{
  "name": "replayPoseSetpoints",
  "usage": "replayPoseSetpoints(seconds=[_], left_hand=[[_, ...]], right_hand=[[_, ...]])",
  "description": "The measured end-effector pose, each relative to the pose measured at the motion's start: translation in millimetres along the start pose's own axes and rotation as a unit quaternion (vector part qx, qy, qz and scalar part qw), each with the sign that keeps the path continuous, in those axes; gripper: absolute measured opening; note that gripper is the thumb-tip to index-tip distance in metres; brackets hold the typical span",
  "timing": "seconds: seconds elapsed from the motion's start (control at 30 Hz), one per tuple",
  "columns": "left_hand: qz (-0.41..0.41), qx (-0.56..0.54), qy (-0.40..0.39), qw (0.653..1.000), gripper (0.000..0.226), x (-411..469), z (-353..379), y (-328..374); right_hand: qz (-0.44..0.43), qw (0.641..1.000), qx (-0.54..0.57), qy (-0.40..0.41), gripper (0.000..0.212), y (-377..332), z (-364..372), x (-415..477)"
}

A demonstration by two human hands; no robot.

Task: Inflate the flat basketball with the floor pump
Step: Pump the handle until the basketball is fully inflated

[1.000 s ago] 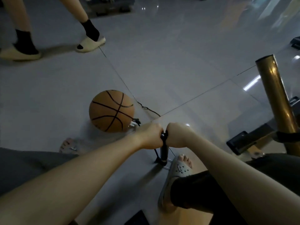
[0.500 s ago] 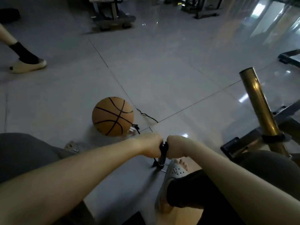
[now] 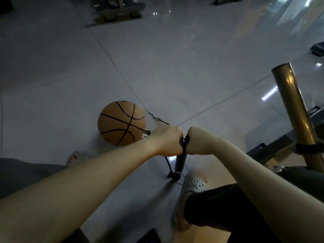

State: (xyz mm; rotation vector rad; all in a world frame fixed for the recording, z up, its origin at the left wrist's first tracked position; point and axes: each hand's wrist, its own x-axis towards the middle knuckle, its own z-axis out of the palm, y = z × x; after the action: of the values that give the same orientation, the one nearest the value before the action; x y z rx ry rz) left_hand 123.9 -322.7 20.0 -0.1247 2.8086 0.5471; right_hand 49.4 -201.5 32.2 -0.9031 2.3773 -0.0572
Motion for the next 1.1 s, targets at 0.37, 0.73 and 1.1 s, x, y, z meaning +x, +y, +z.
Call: replayPoseSetpoints(seconds=[0.37, 0.73, 1.1], left_hand=[[-0.007, 0.032, -0.051, 0.998, 0.007, 13.0, 55.1, 7.1], [-0.005, -0.034, -0.142, 0.989, 0.01, -35.4, -59.9, 35.2], [-0.025, -0.019, -0.016, 0.999, 0.018, 12.7, -18.4, 7.3]], right_hand=[[0.029, 0.998, -0.038, -0.04, 0.019, 25.7, 49.4, 6.2], [-0.019, 0.994, 0.026, -0.107, 0.009, -17.0, -43.8, -53.3], [0.003, 0.998, 0.051, -0.024, 0.011, 3.9, -23.5, -2.7]])
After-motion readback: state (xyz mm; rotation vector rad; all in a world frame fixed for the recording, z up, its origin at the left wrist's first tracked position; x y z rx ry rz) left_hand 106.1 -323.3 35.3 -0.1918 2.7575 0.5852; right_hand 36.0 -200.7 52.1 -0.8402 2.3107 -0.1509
